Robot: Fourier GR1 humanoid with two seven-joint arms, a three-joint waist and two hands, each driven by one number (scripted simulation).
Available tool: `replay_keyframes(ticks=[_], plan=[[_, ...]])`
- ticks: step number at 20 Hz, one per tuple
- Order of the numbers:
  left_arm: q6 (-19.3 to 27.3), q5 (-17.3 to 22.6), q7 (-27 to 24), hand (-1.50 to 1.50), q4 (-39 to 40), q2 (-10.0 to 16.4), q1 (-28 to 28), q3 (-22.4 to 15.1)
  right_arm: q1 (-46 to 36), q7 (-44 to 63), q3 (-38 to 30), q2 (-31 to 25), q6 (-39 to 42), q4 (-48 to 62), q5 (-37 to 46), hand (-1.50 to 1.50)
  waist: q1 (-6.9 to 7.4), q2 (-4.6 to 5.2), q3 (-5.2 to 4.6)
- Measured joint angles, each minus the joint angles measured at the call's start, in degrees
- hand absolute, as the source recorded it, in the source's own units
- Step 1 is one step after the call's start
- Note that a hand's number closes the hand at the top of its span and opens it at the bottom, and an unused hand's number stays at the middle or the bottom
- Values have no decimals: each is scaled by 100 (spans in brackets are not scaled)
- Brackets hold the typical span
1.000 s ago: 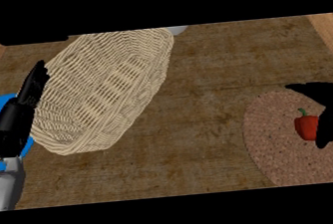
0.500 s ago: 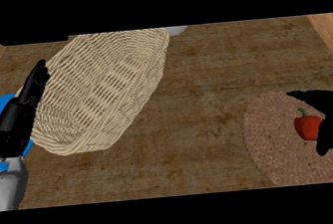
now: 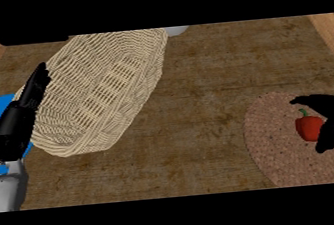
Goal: Pick the bell pepper from the placemat and place it in the basket
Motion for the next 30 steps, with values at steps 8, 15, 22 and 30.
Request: replay_keyframes(ticks=[8,15,22,30], plan=[[-64,-88,42,0,64,-107,-110,61,-119,-485,-136,67,-551,461,300,150,13,-47,-52],[-168,-48,-1,0,95,-74,-99,189,-182,-126,-109,398,-1124,417,658,150,-37,-65,-89],[-116,-114,63,0,21,-43,31,262,222,2625,26,1964,-2106,-800,1293,150,-224,-142,-111],[-140,-114,15,0,74,-54,41,285,515,4665,931,3020,-3227,-2742,2261,150,-183,-94,-20]])
